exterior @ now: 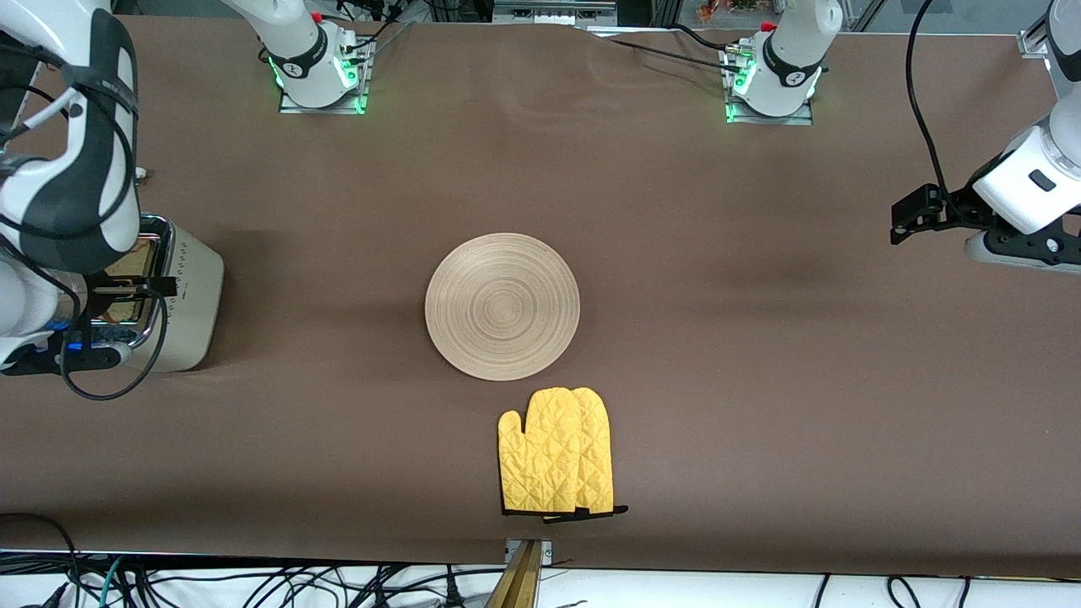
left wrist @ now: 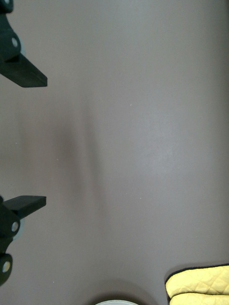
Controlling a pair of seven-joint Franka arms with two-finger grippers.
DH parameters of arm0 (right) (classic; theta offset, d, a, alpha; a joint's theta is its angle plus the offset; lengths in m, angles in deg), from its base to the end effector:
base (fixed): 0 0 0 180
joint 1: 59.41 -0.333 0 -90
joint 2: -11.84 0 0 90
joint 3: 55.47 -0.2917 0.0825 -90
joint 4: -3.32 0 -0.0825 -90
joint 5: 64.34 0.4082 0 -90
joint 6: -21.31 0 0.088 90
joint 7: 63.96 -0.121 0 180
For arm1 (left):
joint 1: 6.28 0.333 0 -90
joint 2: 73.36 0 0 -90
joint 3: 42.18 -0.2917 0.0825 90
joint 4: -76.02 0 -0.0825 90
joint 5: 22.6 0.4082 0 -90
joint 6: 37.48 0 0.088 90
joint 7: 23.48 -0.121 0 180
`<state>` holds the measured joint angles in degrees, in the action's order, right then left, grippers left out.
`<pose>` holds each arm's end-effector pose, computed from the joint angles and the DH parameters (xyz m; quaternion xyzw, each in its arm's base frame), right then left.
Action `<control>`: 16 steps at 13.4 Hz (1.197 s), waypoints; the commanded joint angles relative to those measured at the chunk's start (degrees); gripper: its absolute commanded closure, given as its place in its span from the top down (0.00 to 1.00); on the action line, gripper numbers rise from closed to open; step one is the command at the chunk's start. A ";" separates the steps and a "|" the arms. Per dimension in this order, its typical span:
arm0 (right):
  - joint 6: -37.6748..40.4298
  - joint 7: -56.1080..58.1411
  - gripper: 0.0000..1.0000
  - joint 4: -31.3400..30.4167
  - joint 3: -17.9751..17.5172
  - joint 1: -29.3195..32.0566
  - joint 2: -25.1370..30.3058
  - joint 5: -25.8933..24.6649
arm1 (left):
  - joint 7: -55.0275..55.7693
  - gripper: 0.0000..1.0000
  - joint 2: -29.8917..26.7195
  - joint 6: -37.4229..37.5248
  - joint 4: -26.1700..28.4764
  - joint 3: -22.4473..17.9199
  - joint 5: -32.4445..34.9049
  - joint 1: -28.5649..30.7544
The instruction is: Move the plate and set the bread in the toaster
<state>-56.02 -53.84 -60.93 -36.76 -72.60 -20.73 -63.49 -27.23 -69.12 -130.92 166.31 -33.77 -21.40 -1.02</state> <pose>0.6820 -0.0119 0.4391 0.9833 0.0502 -0.1645 0.0602 0.6022 -0.0282 0.5456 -0.9981 0.0607 0.0091 0.0050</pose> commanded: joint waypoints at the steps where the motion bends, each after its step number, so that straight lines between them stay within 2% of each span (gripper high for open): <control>1: 0.00 0.69 1.00 0.36 -0.43 -2.44 3.03 3.10 | -0.03 1.00 0.68 0.89 -1.69 0.03 -1.12 -0.07; 2: 0.00 0.25 1.00 0.36 -0.69 -3.67 3.30 3.19 | -0.03 1.00 0.68 0.80 -1.69 0.03 -1.12 -0.07; 4: -3.31 0.16 1.00 -1.99 -4.98 -2.38 6.54 2.58 | -0.03 1.00 0.68 0.89 -1.69 0.03 -1.12 -0.07; 7: -14.65 -0.54 1.00 -11.74 -8.15 -0.79 14.53 -0.49 | -0.03 1.00 0.68 0.80 -1.69 0.03 -1.12 -0.07; 9: -15.74 -0.54 1.00 -15.00 -10.61 0.00 17.96 -4.00 | -0.03 1.00 0.68 0.80 -1.69 0.03 -1.12 -0.08; 13: -18.02 -0.98 1.00 -22.83 -20.01 8.43 25.70 -3.67 | -0.03 1.00 0.68 0.89 -1.69 0.03 -1.12 -0.08; 16: -19.34 -1.24 1.00 -26.43 -23.89 11.95 27.90 -3.67 | -0.03 1.00 0.68 0.89 -1.69 0.03 -1.12 -0.16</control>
<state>-73.31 -54.28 -82.17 -57.70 -63.39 3.81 -66.59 -27.23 -69.11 -130.92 166.25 -33.75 -21.40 -1.05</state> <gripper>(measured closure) 0.000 0.000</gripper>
